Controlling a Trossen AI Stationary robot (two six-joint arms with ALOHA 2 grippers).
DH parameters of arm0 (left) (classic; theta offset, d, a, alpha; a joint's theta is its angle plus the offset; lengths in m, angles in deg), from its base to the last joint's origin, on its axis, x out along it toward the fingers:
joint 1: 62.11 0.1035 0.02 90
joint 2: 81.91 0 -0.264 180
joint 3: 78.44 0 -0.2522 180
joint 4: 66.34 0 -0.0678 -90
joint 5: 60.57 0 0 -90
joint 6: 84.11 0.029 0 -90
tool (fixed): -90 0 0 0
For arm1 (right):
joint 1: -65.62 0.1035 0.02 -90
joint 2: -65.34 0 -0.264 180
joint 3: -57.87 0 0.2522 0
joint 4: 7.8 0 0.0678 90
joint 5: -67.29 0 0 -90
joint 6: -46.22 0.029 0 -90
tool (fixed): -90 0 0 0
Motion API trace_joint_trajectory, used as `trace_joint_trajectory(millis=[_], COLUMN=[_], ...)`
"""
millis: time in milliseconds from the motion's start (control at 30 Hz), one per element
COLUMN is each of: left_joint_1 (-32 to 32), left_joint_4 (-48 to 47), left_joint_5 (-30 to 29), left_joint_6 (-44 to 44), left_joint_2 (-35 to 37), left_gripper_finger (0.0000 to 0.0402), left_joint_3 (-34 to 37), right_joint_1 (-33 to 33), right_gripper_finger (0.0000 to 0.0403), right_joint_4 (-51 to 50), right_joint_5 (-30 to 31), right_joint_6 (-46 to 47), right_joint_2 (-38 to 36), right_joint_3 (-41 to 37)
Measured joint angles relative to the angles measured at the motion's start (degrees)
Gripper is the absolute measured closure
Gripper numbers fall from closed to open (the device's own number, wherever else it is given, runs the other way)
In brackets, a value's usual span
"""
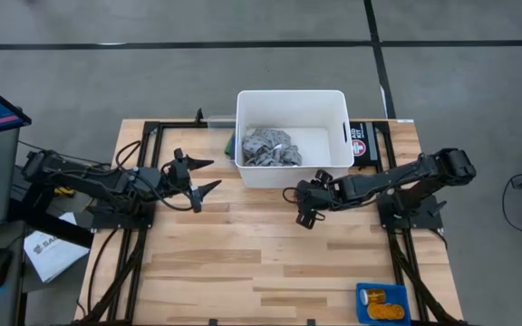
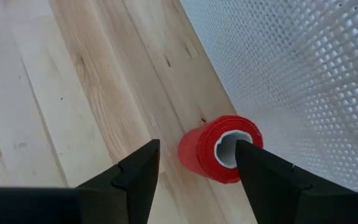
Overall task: Pick & Place Medicine items
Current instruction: Put the red rolled bandage into the transparent bin
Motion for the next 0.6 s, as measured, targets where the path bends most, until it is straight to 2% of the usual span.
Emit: trace_joint_trajectory(millis=[133, 300, 467, 600], left_joint_1=[0.0, 0.0, 0.0, 0.0], left_joint_4=[0.0, 0.0, 0.0, 0.0], left_joint_5=[0.0, 0.0, 0.1, 0.2], left_joint_6=[-0.1, -0.4, -0.4, -0.9], left_joint_2=[0.0, 0.0, 0.0, 0.0], left_gripper_finger=[0.0112, 0.0112, 0.0112, 0.0112], left_joint_3=[0.0, 0.0, 0.0, 0.0], right_joint_1=[0.0, 0.0, 0.0, 0.0], right_gripper_finger=[0.02, 0.0225, 0.027, 0.0321], right_joint_4=[0.4, 0.6, 0.6, 0.6], right_joint_5=[-0.3, 0.0, 0.1, 0.3], right_joint_6=[0.6, 2.3, 2.4, 2.5], right_joint_2=[0.0, -0.2, -0.2, -0.2], right_joint_3=[-1.0, -2.4, -2.4, -2.4])
